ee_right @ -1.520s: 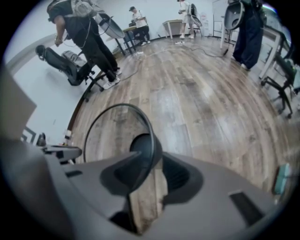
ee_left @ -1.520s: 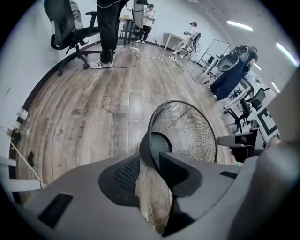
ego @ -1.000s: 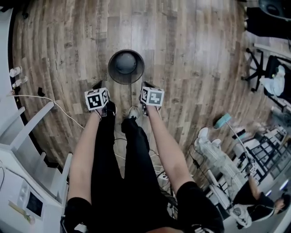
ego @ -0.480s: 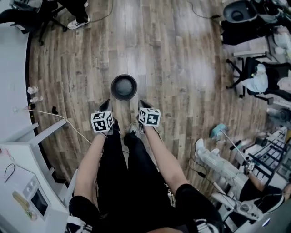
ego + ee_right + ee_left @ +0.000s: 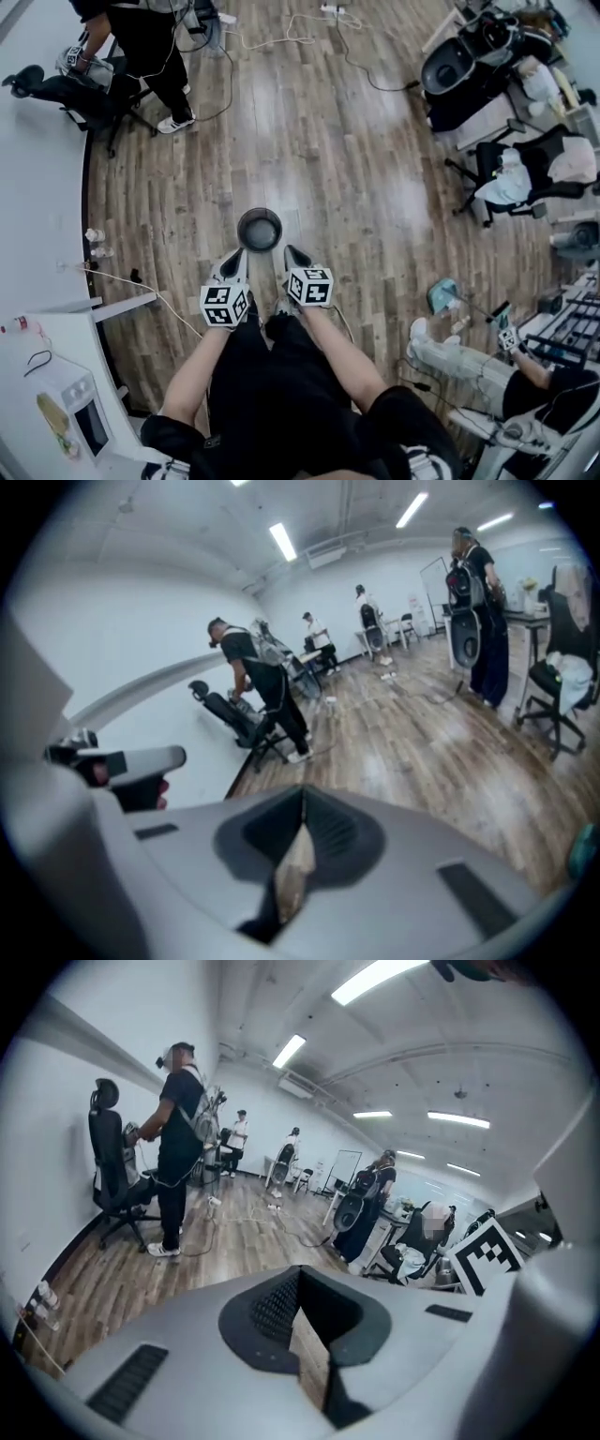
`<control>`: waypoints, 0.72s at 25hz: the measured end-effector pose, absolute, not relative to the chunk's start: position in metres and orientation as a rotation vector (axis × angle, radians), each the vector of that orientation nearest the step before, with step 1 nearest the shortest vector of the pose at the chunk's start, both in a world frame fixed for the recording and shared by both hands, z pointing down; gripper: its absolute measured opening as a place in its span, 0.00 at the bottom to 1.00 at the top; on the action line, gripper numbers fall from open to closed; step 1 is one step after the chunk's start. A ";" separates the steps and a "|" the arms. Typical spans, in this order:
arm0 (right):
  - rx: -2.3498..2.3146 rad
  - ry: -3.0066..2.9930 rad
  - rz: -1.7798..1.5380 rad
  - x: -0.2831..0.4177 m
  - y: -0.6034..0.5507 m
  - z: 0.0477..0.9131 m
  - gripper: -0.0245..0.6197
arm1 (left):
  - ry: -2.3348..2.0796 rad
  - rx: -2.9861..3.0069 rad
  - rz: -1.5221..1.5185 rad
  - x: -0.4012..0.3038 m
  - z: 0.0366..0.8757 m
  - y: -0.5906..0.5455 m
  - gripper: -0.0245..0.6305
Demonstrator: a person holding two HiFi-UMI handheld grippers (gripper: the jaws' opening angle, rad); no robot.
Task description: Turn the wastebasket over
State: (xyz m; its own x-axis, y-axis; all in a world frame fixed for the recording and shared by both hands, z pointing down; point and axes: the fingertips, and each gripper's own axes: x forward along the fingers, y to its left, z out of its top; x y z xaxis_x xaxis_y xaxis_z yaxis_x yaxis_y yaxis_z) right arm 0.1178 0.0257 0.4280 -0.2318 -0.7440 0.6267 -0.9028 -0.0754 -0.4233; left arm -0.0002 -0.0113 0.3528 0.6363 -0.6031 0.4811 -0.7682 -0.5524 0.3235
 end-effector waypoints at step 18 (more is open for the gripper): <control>1.918 -2.380 0.597 0.079 0.127 0.200 0.09 | -1.327 2.723 0.076 -0.041 0.147 0.092 0.09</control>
State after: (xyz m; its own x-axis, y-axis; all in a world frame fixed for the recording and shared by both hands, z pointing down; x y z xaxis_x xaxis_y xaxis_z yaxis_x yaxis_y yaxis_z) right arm 0.0786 0.1268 0.1995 -0.2413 -0.9359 0.2567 -0.9463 0.1683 -0.2761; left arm -0.0407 0.0923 0.1467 0.6166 -0.7817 0.0938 -0.7873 -0.6116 0.0780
